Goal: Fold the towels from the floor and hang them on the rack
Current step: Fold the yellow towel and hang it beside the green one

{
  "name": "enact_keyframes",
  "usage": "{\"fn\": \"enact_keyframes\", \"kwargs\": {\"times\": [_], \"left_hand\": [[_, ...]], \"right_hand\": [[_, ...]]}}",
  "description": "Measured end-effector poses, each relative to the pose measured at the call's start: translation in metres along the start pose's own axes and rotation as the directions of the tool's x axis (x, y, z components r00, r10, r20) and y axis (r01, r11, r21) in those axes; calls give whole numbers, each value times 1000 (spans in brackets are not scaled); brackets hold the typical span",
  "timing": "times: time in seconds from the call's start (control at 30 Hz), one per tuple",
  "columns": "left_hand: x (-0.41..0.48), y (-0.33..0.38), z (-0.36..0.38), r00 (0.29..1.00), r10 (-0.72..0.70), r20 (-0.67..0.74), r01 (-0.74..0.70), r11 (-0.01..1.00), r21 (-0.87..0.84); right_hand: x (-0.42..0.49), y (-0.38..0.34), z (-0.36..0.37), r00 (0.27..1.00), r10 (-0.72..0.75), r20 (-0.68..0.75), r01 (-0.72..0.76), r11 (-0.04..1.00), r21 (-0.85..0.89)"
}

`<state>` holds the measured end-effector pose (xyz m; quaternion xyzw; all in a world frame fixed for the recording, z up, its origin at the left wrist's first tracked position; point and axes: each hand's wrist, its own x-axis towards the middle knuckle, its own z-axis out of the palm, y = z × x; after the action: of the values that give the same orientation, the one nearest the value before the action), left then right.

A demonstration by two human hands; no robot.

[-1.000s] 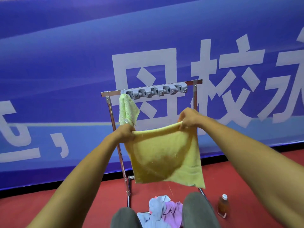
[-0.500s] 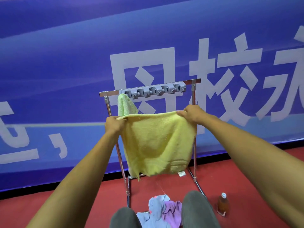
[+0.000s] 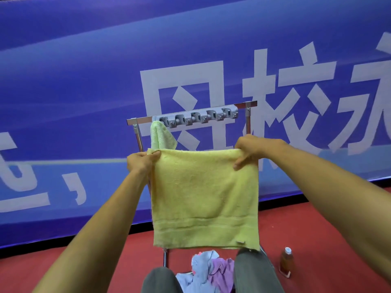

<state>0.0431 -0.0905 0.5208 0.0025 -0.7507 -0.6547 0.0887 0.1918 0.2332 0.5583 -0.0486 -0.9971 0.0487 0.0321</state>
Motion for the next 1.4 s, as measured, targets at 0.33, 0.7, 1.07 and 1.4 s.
{"fn": "enact_keyframes", "kwargs": {"times": [0.33, 0.7, 1.07, 1.4], "left_hand": [[-5, 10, -9, 901, 264, 346, -377, 870, 319], [-10, 9, -1, 835, 389, 389, -547, 514, 661], [-11, 10, 7, 948, -165, 273, 88, 958, 274], [1, -11, -21, 840, -346, 419, 315, 938, 143]], "right_hand": [[0, 1, 5, 902, 323, -286, -346, 938, -32], [4, 0, 8, 810, 491, -320, -372, 853, 366], [-2, -18, 16, 897, 393, 200, -317, 257, 913], [-10, -24, 27, 756, 154, 636, -488, 780, 392]]}}
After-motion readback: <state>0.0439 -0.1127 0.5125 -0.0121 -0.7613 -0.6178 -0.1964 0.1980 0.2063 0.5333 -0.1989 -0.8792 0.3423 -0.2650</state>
